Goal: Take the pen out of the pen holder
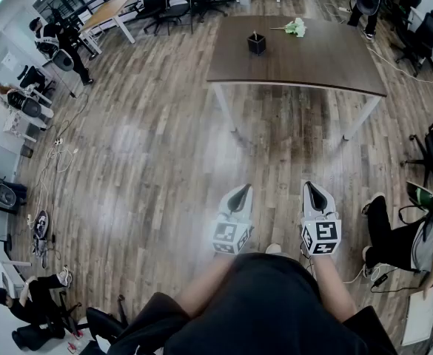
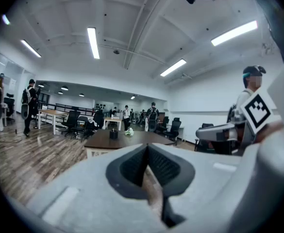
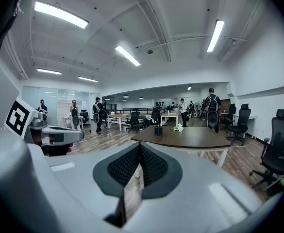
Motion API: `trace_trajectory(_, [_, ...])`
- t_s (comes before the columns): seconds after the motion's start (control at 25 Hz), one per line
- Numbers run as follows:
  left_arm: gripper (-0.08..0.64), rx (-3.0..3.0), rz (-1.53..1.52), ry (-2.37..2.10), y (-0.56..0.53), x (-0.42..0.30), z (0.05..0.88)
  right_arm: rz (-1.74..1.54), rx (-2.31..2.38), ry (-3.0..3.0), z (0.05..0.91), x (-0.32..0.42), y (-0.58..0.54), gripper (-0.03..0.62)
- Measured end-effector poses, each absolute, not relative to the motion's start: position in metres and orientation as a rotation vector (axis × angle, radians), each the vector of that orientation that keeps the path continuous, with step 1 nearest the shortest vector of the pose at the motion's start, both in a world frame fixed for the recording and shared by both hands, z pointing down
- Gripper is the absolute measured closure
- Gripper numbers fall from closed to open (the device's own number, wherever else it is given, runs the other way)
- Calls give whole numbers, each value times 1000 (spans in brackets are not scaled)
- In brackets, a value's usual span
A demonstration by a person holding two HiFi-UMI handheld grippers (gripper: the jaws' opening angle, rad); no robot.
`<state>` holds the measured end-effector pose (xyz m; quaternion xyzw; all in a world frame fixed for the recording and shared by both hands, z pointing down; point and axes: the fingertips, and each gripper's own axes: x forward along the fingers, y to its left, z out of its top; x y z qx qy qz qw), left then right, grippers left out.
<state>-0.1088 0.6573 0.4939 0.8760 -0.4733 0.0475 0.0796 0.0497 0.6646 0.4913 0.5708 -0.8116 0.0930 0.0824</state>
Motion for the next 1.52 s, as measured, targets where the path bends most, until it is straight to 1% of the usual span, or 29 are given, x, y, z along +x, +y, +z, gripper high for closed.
trace_trajectory(0.24, [558,2614,91,-1415,657,-88,485,307,1716,-2452,489,74,665,591])
trace_trajectory(0.44, [558,2592,86,-1438,658,-71,488,351,1717,-2430,505,96,666,590])
trace_trajectory(0.68, [558,2580,95,-1470,624,-71,496,367,1704,-2444,516,100,637,591])
trace_trajectory(0.92, [558,2593,74,-1438,543,-71,506,361,1736,-2419,527,99,561,591])
trace_trajectory(1.2, [558,2619,96,-1329,413,-81,515,354,1760,-2343,528,80,432,591])
trace_trajectory(1.52, [558,2650,87,-1299,268,-114,493,392,1789,-2305,514,52,295,589])
